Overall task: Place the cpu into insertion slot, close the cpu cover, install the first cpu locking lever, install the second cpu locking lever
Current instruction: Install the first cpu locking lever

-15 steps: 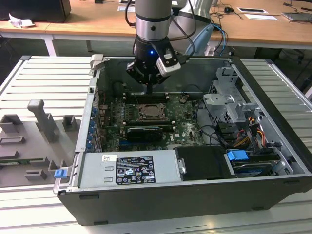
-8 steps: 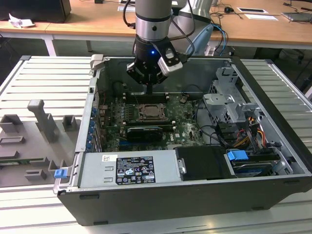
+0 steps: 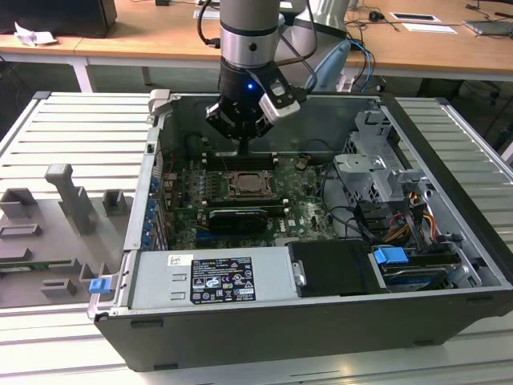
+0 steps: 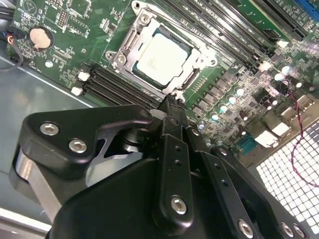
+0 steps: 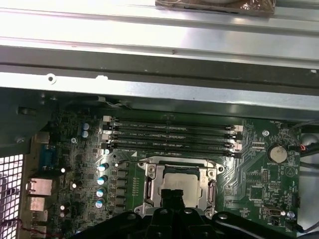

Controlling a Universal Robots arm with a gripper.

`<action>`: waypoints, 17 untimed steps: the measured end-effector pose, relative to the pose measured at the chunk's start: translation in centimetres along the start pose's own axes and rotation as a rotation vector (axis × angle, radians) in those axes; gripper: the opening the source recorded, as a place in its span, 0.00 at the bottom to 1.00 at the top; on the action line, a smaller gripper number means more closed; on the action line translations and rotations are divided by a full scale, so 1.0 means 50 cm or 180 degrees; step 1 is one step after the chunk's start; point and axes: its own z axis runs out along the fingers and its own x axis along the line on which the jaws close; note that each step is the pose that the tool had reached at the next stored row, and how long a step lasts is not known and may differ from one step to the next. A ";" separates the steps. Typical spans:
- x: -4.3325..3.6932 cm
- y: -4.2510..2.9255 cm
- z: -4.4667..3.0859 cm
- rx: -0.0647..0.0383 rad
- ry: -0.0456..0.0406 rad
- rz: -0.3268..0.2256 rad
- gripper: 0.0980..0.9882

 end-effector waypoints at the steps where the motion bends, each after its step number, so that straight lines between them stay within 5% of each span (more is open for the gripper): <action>1: 0.003 0.000 0.000 0.0000 0.0000 0.0000 0.01; 17: 0.030 0.002 0.000 0.0000 0.0000 0.0000 0.01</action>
